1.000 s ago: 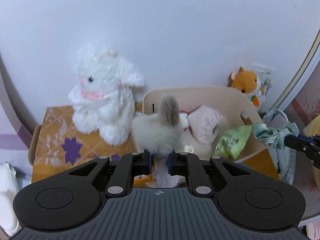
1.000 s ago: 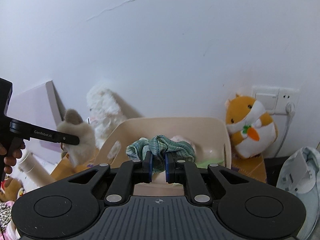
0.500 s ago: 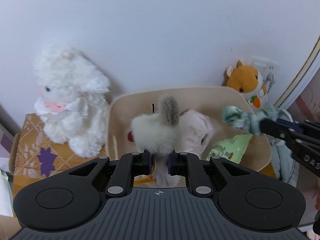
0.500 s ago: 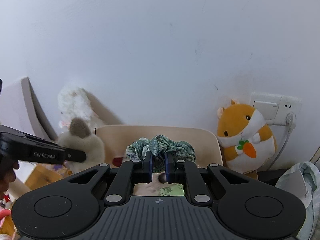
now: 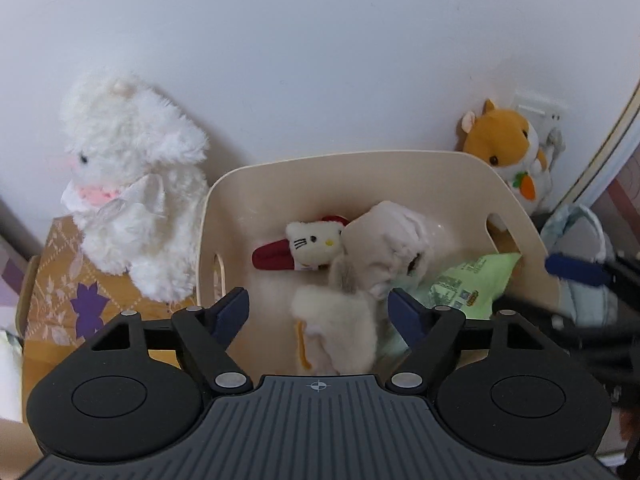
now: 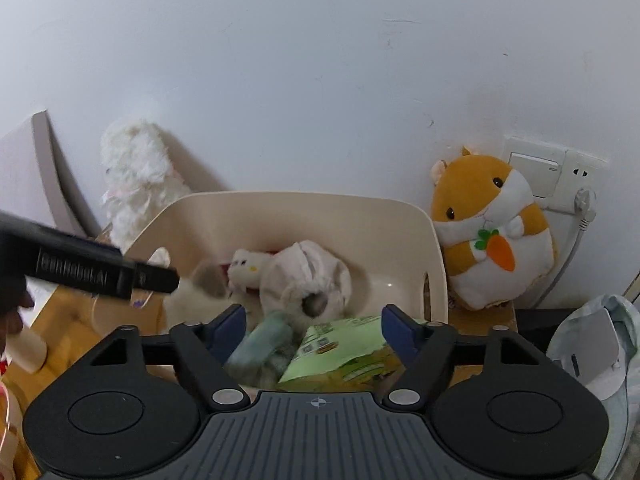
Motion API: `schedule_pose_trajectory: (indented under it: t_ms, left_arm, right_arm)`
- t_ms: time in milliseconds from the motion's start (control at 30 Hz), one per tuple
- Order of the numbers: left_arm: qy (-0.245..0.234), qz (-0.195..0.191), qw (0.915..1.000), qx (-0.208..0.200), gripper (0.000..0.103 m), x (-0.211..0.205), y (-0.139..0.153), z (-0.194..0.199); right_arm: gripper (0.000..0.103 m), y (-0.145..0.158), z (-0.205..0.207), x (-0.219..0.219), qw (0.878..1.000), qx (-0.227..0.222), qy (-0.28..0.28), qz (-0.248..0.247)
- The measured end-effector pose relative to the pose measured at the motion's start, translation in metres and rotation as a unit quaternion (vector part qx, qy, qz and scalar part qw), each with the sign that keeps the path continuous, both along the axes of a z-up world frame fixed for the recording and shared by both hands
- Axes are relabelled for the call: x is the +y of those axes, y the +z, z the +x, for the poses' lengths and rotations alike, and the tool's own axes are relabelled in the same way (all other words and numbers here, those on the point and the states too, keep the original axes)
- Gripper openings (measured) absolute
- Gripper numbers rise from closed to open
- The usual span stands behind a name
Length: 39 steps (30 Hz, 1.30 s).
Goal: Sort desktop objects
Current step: 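Carry the grey plush and green scrunchie into the basket and release both, then grasp the orange sock with the left tool while the right tool grasps the white snack bag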
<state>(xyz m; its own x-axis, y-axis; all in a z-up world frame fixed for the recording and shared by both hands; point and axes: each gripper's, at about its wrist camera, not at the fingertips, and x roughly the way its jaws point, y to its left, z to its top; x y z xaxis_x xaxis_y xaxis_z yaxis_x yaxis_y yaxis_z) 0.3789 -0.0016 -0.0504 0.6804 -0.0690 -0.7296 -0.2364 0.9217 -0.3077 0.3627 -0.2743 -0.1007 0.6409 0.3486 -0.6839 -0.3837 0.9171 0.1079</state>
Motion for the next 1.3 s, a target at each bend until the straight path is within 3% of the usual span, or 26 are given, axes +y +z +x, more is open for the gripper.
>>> schedule_pose_trajectory:
  t_ms: [67,133,267,467,700,933,1300]
  left_arm:
    - [0.002,-0.019,0.9998,0.004,0.078,0.005,-0.001,-0.005]
    - [0.003,-0.032,0.9995,0.001,0.078,0.008,-0.001,-0.011]
    - [0.01,-0.023,0.9997,-0.008,0.079,0.011,0.0,-0.027]
    - [0.023,-0.021,0.9994,-0.012,0.079,0.015,-0.004,-0.061]
    - [-0.004,-0.013,0.9998,0.017,0.079,0.016,-0.026,-0.106]
    - [-0.029,0.002,0.9971,0.07,0.079,0.014,-0.071,-0.14]
    - [-0.064,0.031,0.9915,0.109,0.079,-0.002,-0.111,-0.149]
  right_arm:
    - [0.083,0.0,-0.007,-0.003,1.0,0.002,0.001,0.002]
    - [0.103,0.001,-0.013,-0.007,1.0,0.01,-0.012,0.011]
    - [0.103,0.005,-0.031,-0.017,0.999,0.01,-0.014,0.044]
    - [0.103,0.004,-0.068,-0.034,0.999,0.002,-0.021,0.042]
    - [0.103,-0.023,-0.11,-0.051,0.999,0.031,-0.008,-0.006]
    - [0.103,-0.048,-0.145,-0.054,0.997,0.049,0.022,-0.056]
    - [0.103,-0.061,-0.157,-0.027,0.99,0.021,0.074,-0.119]
